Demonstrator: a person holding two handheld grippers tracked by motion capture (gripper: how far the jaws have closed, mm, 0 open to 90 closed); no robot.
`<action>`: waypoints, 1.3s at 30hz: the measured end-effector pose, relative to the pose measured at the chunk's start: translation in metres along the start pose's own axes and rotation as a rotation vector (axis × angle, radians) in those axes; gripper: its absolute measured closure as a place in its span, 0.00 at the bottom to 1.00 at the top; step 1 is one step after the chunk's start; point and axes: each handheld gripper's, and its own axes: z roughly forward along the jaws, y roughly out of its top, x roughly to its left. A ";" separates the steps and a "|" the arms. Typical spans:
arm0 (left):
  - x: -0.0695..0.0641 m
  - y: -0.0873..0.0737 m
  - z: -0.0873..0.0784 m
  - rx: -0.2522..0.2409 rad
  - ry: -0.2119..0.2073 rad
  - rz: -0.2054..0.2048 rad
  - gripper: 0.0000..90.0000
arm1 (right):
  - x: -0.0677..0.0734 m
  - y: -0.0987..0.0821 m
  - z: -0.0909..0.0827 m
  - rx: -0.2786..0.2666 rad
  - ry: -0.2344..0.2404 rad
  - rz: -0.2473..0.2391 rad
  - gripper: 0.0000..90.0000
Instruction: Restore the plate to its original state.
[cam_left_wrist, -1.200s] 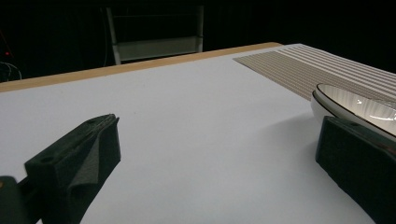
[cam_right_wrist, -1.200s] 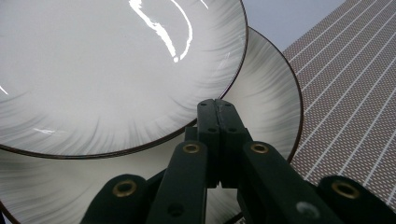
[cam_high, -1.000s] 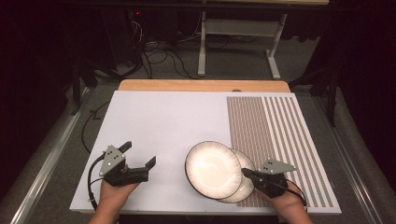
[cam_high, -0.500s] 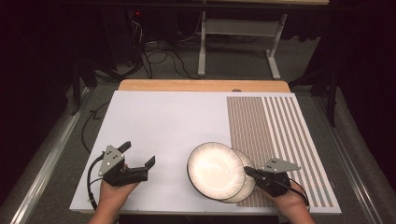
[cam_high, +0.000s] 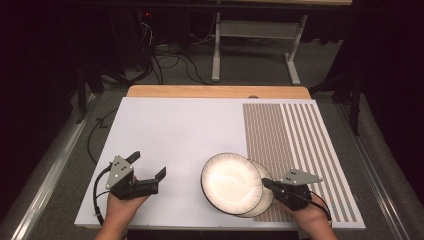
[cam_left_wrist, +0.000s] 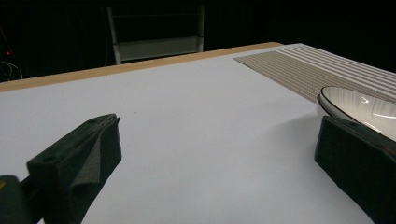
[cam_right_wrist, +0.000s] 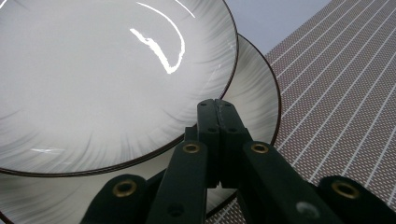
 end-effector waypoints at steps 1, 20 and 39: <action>0.000 0.000 0.000 0.000 0.000 0.000 0.01 | 0.000 0.000 0.000 -0.001 -0.001 -0.001 1.00; 0.000 0.000 0.000 0.003 0.001 0.003 0.01 | -0.002 0.001 -0.003 -0.010 -0.011 -0.006 1.00; -0.003 0.000 0.002 0.015 -0.007 0.012 0.01 | -0.019 0.002 -0.024 -0.090 -0.055 0.061 0.92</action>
